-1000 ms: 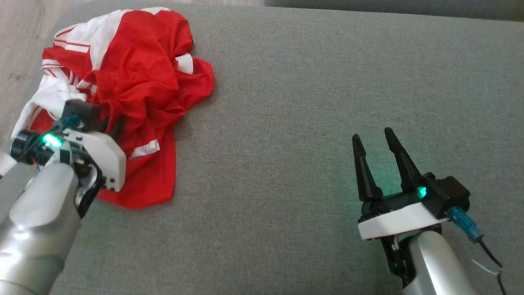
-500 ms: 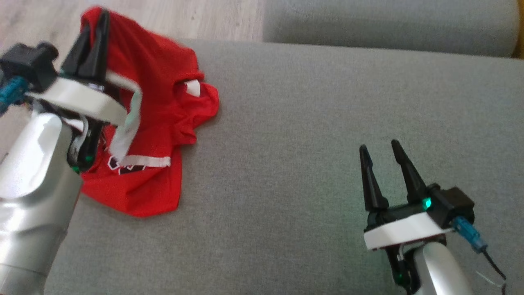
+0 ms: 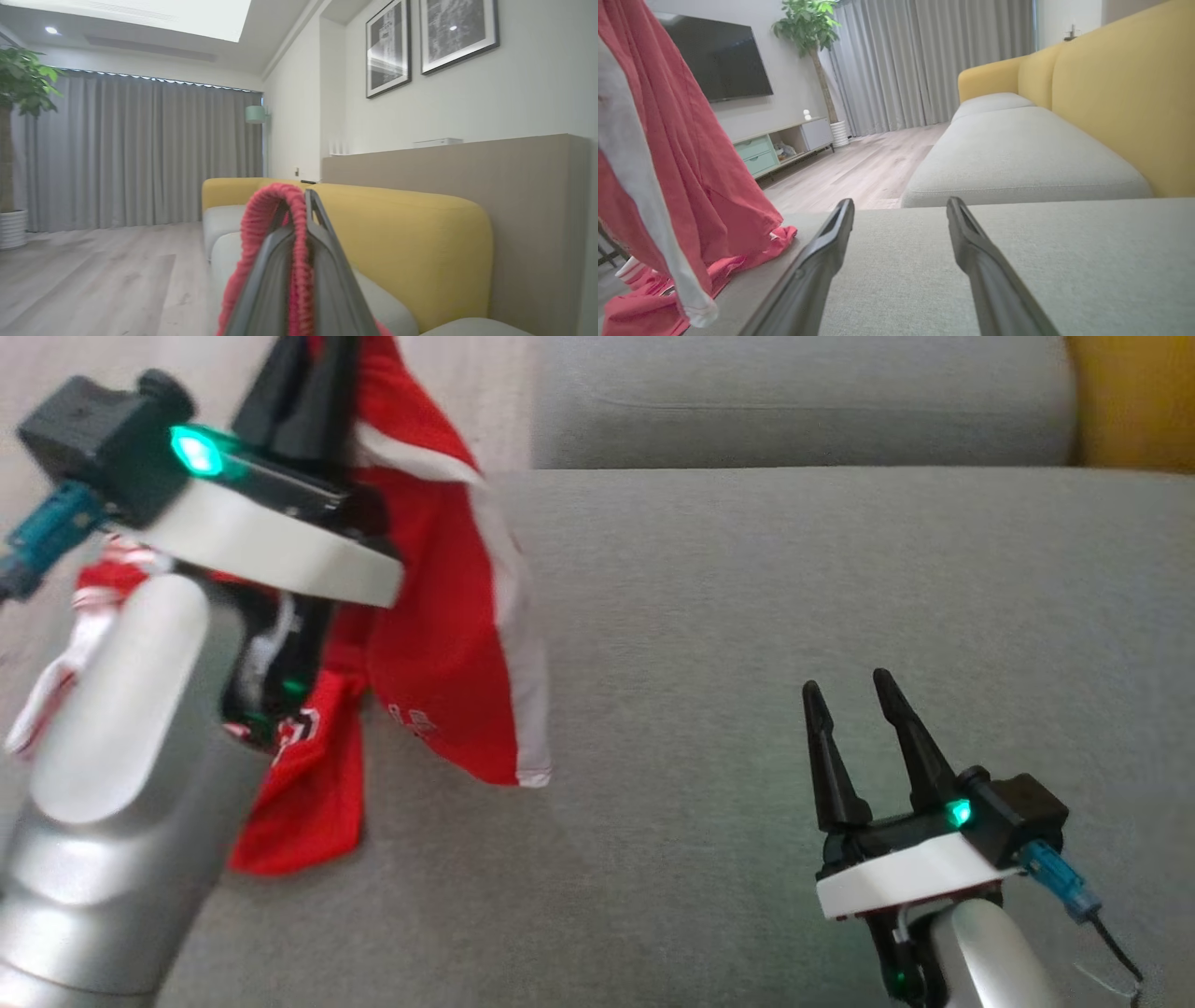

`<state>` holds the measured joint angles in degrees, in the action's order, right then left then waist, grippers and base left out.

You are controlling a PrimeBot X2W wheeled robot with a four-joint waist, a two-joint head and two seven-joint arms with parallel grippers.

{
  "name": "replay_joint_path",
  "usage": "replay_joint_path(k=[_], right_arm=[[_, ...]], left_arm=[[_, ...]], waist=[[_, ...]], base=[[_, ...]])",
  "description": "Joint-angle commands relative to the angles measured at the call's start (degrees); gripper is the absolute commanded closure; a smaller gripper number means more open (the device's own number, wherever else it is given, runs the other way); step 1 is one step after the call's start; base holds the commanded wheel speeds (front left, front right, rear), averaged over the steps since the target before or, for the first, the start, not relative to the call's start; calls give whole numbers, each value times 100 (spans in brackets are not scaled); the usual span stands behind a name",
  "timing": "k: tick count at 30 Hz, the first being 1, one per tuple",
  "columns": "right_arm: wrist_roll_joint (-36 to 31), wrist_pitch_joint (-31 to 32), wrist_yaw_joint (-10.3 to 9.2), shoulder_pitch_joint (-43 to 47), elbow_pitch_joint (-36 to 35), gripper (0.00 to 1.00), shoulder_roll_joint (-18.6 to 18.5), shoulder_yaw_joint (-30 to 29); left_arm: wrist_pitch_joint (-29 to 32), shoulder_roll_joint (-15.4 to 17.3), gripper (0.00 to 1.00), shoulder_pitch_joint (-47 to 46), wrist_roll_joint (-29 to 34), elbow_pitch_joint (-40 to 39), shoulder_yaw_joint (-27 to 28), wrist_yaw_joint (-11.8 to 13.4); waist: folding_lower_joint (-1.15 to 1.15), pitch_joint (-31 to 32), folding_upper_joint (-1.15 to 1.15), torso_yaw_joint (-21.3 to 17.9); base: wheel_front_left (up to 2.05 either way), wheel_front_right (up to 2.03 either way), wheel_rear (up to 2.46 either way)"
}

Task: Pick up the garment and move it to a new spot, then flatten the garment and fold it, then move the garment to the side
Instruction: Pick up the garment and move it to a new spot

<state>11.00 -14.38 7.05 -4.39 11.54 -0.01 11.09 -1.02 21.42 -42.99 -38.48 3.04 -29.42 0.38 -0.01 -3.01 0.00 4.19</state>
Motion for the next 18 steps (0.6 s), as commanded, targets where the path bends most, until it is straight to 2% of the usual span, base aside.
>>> replay_joint_path(k=[1, 7, 12, 15, 18], right_arm=[[45, -62, 44, -238, -219, 0, 1, 156], [295, -62, 44, -436, -373, 0, 1, 216], [83, -62, 44, -513, -631, 0, 1, 237], [100, -62, 44, -502, -683, 0, 1, 311], [158, -62, 44, -486, -725, 0, 1, 324]], left_arm=[[37, 108, 100, -253, -23, -216, 219, 54], [266, -192, 100, -398, 35, -281, -75, 168], [183, -603, 100, -692, 25, 40, -244, 128], [-7, -938, 100, -955, -61, 293, -189, 147], [-157, -1140, 100, -1182, -78, 507, -164, 135]], waist=[[1, -24, 0, -281], [1, -207, 0, -1297], [1, -308, 0, -2119], [1, -337, 0, -2428], [1, -386, 0, -2599]], base=[[0, 0, 0], [0, 0, 0], [0, 0, 0], [0, 0, 0], [0, 0, 0]])
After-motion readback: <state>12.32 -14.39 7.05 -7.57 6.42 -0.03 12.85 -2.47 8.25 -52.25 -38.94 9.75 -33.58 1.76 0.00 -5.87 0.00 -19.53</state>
